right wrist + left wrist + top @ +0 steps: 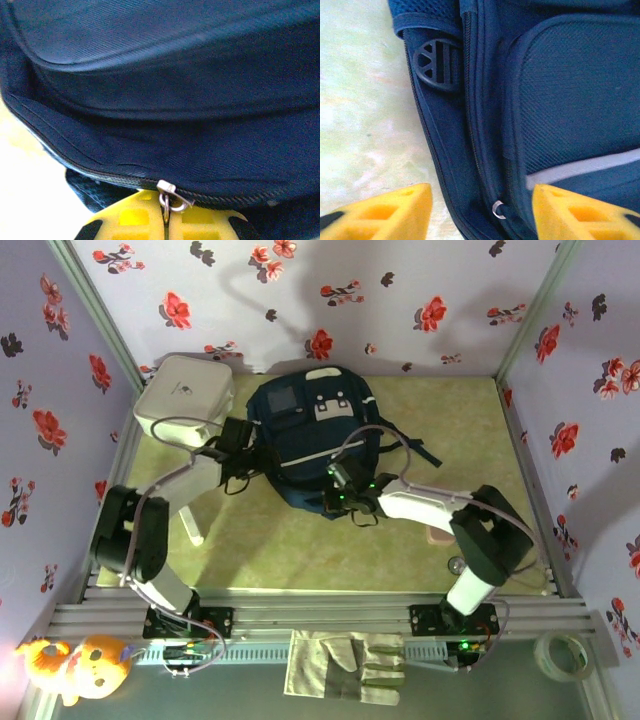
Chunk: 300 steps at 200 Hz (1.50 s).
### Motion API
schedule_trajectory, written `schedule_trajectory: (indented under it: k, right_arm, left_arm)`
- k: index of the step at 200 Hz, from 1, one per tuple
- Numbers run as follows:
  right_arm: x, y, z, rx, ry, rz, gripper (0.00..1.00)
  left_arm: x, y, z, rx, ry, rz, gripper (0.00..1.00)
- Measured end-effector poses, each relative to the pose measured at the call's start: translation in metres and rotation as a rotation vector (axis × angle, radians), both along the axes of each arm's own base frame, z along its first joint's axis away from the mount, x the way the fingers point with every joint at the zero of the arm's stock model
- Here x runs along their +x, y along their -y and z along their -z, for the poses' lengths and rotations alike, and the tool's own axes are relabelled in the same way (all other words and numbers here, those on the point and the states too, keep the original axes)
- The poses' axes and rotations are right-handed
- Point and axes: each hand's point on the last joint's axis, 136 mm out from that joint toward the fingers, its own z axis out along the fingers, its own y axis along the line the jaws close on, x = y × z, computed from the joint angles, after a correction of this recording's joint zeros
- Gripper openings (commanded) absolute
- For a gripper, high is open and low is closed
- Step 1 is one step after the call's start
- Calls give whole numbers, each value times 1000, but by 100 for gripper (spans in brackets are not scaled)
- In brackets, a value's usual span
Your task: Pack books, pencil case, and school supplies into a backpack
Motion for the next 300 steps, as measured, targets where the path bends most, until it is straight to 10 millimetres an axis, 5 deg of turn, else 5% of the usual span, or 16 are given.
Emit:
schedule_trajectory:
  k: [25, 64, 104, 146, 179, 236, 300]
  right_arm:
    - [6, -43, -2, 62, 2, -60, 1]
    - [6, -86, -6, 168, -11, -123, 1]
    - [5, -94, -6, 199, -29, -130, 1]
    - [4, -97, -6, 210, -36, -129, 2]
    - [4, -97, -6, 211, -39, -125, 2]
    - [7, -76, -2, 158, 1, -60, 1]
    - [10, 0, 1, 99, 12, 92, 0]
  left_arm:
    - [-13, -13, -13, 11, 25, -16, 66]
    - [-27, -39, -5, 38, -25, -65, 68]
    - [-30, -32, -2, -20, -59, -47, 65]
    - [-28, -12, 23, -119, -143, -35, 57]
    - [-29, -5, 37, -156, -189, -42, 39]
    - [-27, -11, 50, -120, -202, -69, 19]
    - [-26, -6, 56, -128, -209, -51, 17]
